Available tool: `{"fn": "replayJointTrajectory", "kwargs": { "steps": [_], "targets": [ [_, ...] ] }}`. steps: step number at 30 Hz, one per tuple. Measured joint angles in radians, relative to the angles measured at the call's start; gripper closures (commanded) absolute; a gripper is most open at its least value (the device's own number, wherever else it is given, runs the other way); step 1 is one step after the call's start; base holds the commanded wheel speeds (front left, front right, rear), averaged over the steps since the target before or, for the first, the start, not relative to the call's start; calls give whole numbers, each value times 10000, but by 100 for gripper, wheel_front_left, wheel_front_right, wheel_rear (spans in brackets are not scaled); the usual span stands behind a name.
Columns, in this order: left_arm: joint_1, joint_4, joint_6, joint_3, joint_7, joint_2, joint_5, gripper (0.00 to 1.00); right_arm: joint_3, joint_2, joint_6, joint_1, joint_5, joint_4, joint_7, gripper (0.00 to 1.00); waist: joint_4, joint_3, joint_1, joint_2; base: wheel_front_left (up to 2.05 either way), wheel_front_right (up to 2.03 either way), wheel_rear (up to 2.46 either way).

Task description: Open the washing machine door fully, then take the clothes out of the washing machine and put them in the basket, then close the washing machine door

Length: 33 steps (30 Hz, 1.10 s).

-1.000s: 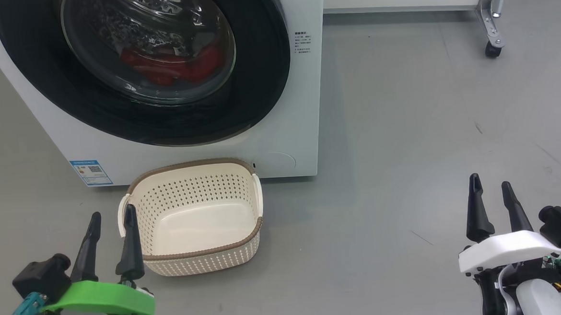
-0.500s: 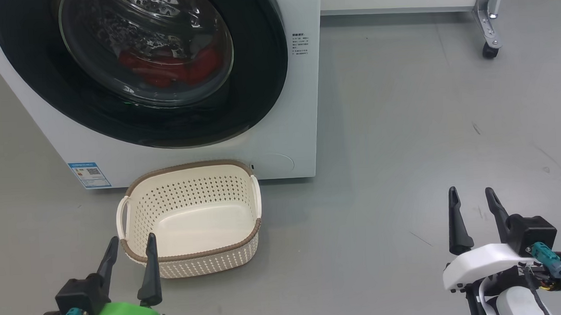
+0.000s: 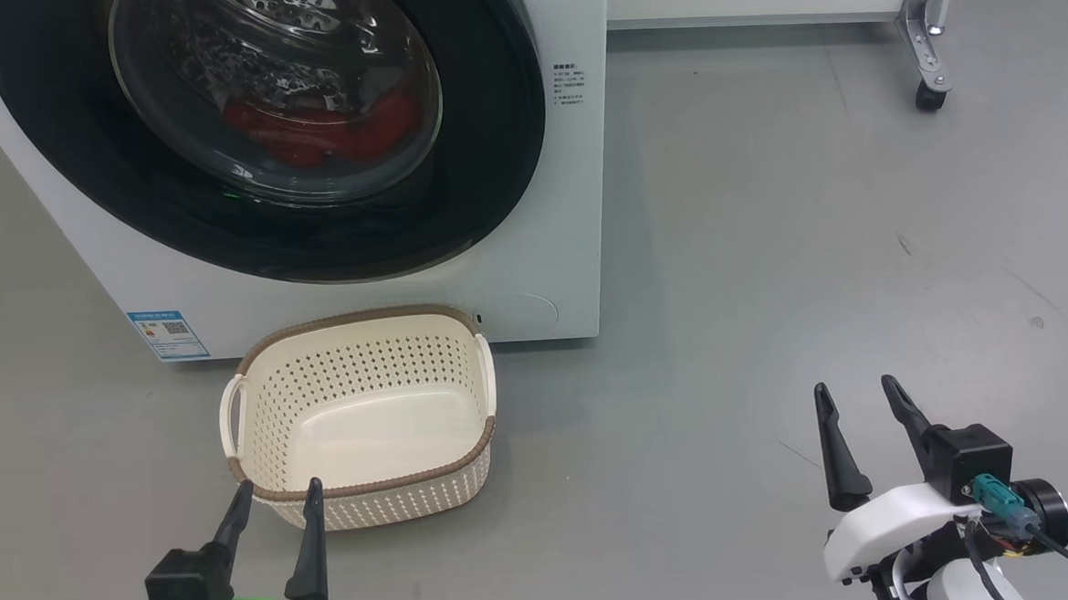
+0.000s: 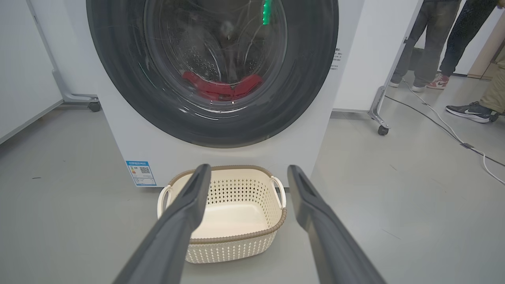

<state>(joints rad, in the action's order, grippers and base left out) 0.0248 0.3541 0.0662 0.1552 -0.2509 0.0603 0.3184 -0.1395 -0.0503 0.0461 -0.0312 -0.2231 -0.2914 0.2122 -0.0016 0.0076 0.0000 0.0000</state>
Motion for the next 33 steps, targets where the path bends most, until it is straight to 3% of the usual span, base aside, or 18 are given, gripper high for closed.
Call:
{"fn": "replayJointTrajectory", "kwargs": {
  "steps": [33],
  "targets": [
    [177,583,0,-142,0,-125,73,0,-61,6,6,-205,-153,-543,4,0,96,-53,0,0,0,0,0]
  ]
}}
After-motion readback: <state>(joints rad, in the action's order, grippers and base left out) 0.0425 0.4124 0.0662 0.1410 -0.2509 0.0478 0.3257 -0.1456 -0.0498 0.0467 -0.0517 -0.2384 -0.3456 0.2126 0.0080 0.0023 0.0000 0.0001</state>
